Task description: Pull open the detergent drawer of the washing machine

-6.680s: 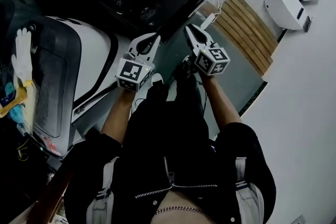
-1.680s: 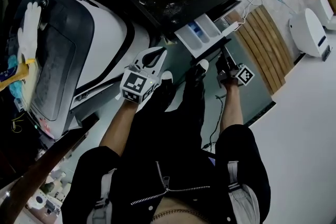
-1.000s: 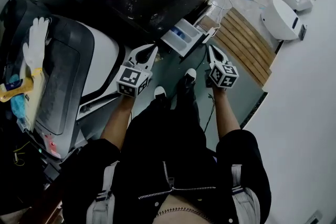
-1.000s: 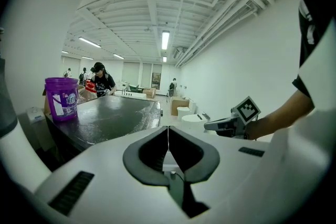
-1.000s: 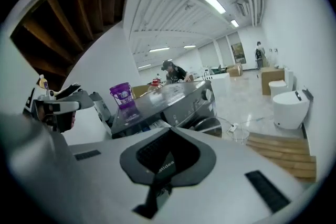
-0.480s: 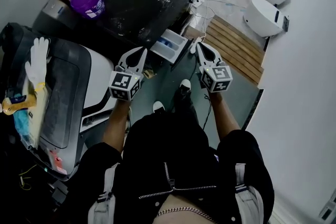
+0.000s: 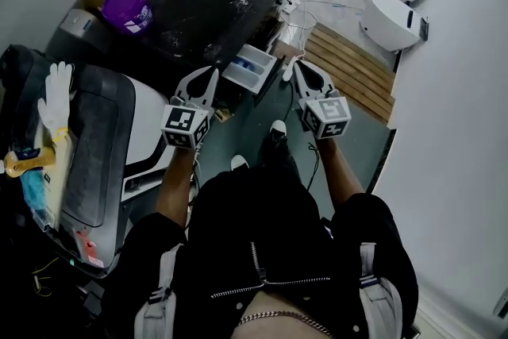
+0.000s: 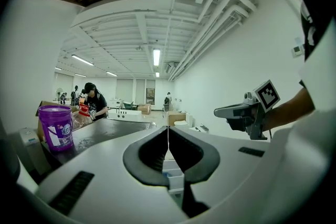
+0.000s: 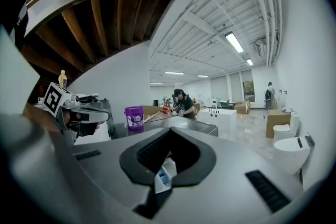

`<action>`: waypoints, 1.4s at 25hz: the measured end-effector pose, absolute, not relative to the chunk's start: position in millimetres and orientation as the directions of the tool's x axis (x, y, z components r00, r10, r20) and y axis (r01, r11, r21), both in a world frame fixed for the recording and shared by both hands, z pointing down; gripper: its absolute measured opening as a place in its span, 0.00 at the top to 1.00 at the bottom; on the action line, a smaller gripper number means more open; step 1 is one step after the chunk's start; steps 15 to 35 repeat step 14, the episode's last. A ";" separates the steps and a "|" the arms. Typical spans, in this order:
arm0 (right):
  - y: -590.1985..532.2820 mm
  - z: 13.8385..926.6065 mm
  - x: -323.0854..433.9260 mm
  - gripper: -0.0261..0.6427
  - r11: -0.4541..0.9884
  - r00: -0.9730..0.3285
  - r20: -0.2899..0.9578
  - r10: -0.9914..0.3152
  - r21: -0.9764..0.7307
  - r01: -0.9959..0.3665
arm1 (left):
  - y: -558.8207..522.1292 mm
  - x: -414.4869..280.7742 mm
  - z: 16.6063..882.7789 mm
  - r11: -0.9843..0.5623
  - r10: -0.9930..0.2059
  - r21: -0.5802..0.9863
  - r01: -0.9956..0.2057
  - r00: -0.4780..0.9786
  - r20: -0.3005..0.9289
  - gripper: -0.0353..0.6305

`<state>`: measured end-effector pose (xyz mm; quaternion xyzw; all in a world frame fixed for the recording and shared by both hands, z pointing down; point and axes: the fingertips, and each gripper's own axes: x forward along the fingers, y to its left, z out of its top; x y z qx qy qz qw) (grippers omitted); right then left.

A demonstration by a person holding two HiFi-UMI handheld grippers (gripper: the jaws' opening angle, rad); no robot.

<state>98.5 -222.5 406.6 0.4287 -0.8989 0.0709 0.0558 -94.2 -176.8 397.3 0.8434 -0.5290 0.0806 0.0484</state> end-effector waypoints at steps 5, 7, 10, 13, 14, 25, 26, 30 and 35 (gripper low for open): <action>-220.5 403.6 103.7 0.96 0.614 -0.618 0.152 -0.771 -0.077 -0.785 | -179.7 -90.1 399.8 -0.441 -0.883 0.007 -0.898 0.435 0.176 0.91; -219.6 403.2 104.4 0.96 0.613 -0.616 0.153 -0.773 -0.076 -0.787 | -180.6 -88.1 400.5 -0.443 -0.882 0.018 -0.896 0.439 0.169 0.91; -218.9 403.8 104.9 0.96 0.611 -0.615 0.154 -0.773 -0.076 -0.788 | -180.9 -85.5 398.2 -0.451 -0.878 0.005 -0.893 0.445 0.178 0.91; -218.9 404.2 103.9 0.96 0.610 -0.614 0.152 -0.775 -0.077 -0.789 | -181.4 -84.4 396.5 -0.456 -0.876 -0.004 -0.890 0.447 0.182 0.91; -219.0 404.4 103.6 0.96 0.609 -0.613 0.152 -0.775 -0.077 -0.789 | -181.6 -84.2 396.3 -0.456 -0.876 -0.002 -0.890 0.448 0.181 0.91; -219.0 404.4 103.6 0.96 0.609 -0.613 0.152 -0.775 -0.077 -0.789 | -181.6 -84.2 396.3 -0.456 -0.876 -0.002 -0.890 0.448 0.181 0.91; -219.0 404.4 103.6 0.96 0.609 -0.613 0.152 -0.775 -0.077 -0.789 | -181.6 -84.2 396.3 -0.456 -0.876 -0.002 -0.890 0.448 0.181 0.91; -219.0 404.4 103.6 0.96 0.609 -0.613 0.152 -0.775 -0.077 -0.789 | -181.6 -84.2 396.3 -0.456 -0.876 -0.002 -0.890 0.448 0.181 0.91; -219.0 404.4 103.6 0.96 0.609 -0.613 0.152 -0.775 -0.077 -0.789 | -181.6 -84.2 396.3 -0.456 -0.876 -0.002 -0.890 0.448 0.181 0.91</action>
